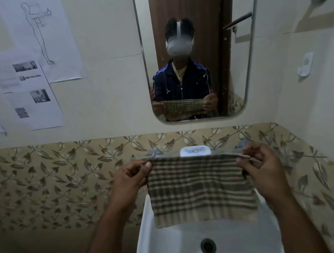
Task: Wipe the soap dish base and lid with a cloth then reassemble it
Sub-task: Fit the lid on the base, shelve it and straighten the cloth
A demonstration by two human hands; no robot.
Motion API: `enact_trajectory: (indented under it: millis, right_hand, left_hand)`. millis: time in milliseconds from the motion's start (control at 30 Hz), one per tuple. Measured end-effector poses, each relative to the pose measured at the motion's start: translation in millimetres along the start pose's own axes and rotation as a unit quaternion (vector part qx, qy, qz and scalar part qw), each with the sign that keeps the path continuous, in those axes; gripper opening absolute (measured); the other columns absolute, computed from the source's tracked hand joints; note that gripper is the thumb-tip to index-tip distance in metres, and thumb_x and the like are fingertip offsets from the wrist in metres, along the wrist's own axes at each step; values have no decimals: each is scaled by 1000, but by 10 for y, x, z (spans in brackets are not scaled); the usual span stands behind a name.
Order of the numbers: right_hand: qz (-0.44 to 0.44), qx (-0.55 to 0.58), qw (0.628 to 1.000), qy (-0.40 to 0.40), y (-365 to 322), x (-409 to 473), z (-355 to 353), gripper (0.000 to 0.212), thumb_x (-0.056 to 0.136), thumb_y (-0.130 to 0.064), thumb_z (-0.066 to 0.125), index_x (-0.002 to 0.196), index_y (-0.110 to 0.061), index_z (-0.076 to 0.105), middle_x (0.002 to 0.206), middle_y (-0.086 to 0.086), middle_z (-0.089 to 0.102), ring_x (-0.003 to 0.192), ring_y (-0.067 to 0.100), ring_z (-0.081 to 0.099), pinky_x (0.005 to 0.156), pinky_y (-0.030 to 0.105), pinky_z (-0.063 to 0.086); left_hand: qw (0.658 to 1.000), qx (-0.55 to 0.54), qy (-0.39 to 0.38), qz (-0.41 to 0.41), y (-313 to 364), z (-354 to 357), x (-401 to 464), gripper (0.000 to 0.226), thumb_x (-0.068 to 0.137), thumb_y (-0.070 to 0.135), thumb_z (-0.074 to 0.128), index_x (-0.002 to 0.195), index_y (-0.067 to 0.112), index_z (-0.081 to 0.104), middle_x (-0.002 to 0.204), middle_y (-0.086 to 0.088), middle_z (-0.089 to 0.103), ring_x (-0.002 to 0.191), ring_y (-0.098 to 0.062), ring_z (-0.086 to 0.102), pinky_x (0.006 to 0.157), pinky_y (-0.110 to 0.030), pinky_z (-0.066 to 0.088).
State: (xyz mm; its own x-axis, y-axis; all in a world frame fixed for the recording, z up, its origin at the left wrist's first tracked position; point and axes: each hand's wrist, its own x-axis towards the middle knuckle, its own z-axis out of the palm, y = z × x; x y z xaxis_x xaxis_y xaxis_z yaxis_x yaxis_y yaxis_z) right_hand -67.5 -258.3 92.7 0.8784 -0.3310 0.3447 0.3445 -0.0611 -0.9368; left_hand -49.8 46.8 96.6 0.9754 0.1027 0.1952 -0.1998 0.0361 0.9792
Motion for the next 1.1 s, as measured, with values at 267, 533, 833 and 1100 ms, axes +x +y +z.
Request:
enact_trajectory:
  millis: [267,533,833,1100]
  right_hand:
    - [18,127,991,-48,-12,-107,69,20,77,-6,74,87,-20,64,88,0,69,84,20,64,70,33,56]
    - [32,96,992,74,36,-98,253,32,81,2,73,101,-19,59,84,4,75,84,27,71,70,35,60]
    - [-14,-94,987,129,137,-437,692,41,73,-20,84,99,-32,55,81,-5,71,73,13,69,65,38,58]
    - [97,220,969,-57,76,-177,30,55,46,-30,97,87,-17,63,80,10,73,76,28,70,59,31,60]
  left_hand:
    - [995,-64,73,36,-34,113,20,19,99,25,55,94,13,69,89,-3,72,90,-23,66,74,-34,54]
    - [975,50,180,119,-145,261,-53,27,101,32,52,89,13,67,84,-5,71,79,-17,67,72,-35,56]
    - [962,137,208,115,-335,766,-351,22,100,35,55,84,26,66,74,6,71,70,-9,68,62,-28,54]
    - [984,-30,174,32,-375,221,-151,26,102,30,52,88,13,66,78,-1,72,75,-17,68,62,-32,54]
